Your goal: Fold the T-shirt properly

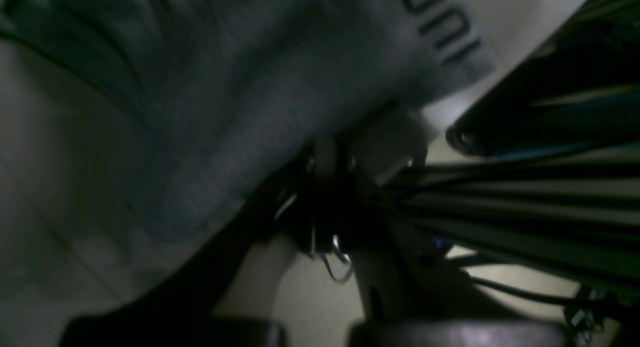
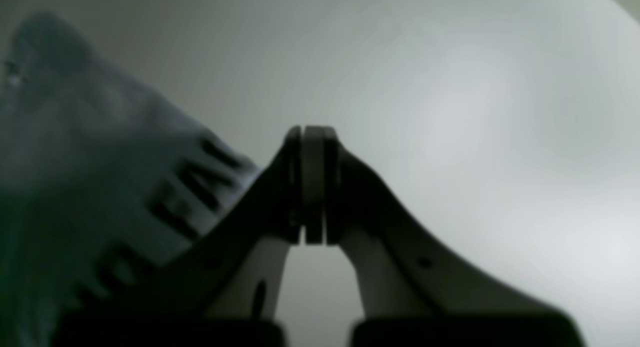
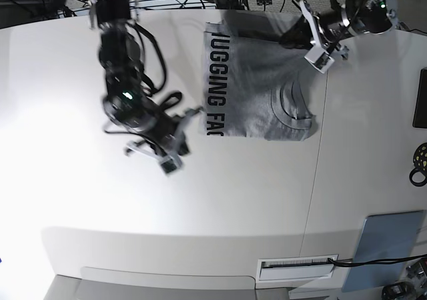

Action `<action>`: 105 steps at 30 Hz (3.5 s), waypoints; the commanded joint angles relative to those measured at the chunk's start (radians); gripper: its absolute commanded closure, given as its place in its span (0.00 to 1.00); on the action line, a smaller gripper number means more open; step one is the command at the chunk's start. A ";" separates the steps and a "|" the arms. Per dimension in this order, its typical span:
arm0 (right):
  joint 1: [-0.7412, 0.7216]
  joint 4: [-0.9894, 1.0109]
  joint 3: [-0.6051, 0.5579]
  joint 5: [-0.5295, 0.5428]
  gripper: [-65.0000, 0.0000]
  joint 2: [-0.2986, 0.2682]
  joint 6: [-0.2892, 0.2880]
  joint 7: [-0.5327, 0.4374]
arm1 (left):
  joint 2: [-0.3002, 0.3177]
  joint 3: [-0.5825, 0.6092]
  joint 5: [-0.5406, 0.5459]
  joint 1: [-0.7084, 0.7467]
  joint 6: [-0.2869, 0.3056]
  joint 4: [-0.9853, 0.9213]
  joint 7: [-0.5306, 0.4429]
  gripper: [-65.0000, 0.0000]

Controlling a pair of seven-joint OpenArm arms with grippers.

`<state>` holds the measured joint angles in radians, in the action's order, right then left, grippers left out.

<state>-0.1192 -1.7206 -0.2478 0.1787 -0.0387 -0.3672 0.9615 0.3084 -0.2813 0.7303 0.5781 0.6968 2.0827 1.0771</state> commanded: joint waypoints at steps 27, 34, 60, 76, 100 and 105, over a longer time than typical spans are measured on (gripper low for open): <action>-0.116 0.253 -0.080 -0.071 1.00 -0.007 0.000 0.092 | 0.008 0.108 -0.504 -0.327 -0.135 -0.435 -0.325 1.00; -0.012 0.139 -0.080 -0.071 1.00 -0.028 0.002 0.106 | 0.007 0.109 -0.509 -0.499 -0.158 -0.619 -0.398 1.00; 0.225 -0.058 -0.126 -0.075 1.00 0.044 0.005 0.082 | -0.043 0.226 -0.536 -0.711 -0.324 -0.758 -0.502 1.00; 0.338 -0.329 0.019 -0.202 1.00 -0.142 0.212 0.067 | 0.144 0.141 -0.294 -0.558 -0.377 -0.476 -0.341 1.00; 1.061 -0.610 0.465 -0.119 1.00 -0.141 0.213 0.137 | 0.053 -0.326 -0.079 0.401 -0.215 -0.202 -0.406 1.00; 1.223 -0.600 0.465 -0.118 1.00 -0.141 0.214 0.135 | -0.046 -0.322 -0.109 0.491 -0.081 -0.260 -0.406 1.00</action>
<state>1.0901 -2.3093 0.2131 0.0635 -0.1768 -0.1562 1.0977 0.2523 -0.5964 0.6121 1.0496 0.6189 1.8156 0.6754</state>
